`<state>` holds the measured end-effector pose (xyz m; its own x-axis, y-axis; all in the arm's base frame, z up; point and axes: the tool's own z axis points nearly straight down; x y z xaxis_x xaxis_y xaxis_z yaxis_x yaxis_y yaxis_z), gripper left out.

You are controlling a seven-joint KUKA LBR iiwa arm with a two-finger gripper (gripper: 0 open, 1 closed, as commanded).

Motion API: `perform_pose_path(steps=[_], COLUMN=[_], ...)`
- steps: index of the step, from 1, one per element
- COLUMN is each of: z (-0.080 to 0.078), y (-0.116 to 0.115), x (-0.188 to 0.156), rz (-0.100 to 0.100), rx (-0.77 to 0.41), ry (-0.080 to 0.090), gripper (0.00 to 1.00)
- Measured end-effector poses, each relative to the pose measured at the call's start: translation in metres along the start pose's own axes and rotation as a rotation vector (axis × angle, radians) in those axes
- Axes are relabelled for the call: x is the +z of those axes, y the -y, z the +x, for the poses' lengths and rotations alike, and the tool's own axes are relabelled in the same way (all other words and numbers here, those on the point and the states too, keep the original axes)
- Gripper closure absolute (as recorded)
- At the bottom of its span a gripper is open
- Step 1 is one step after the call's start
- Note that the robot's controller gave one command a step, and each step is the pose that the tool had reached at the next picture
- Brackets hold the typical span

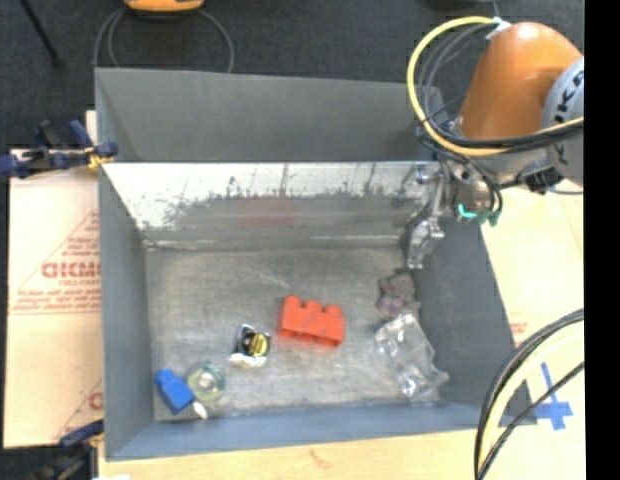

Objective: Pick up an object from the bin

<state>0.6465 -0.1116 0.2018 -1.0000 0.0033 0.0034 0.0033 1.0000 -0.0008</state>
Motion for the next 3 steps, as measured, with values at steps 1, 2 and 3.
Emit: perform_pose_path(steps=[1, 2, 3], z=[0.088, 0.077, 0.075], y=[-0.055, -0.113, -0.114], x=[0.083, 0.128, 0.126], rz=[-0.003, 0.004, 0.004], rx=[-0.18, -0.47, -0.471], ry=[-0.003, 0.01, 0.021], gripper=[0.0, 0.0, 1.0])
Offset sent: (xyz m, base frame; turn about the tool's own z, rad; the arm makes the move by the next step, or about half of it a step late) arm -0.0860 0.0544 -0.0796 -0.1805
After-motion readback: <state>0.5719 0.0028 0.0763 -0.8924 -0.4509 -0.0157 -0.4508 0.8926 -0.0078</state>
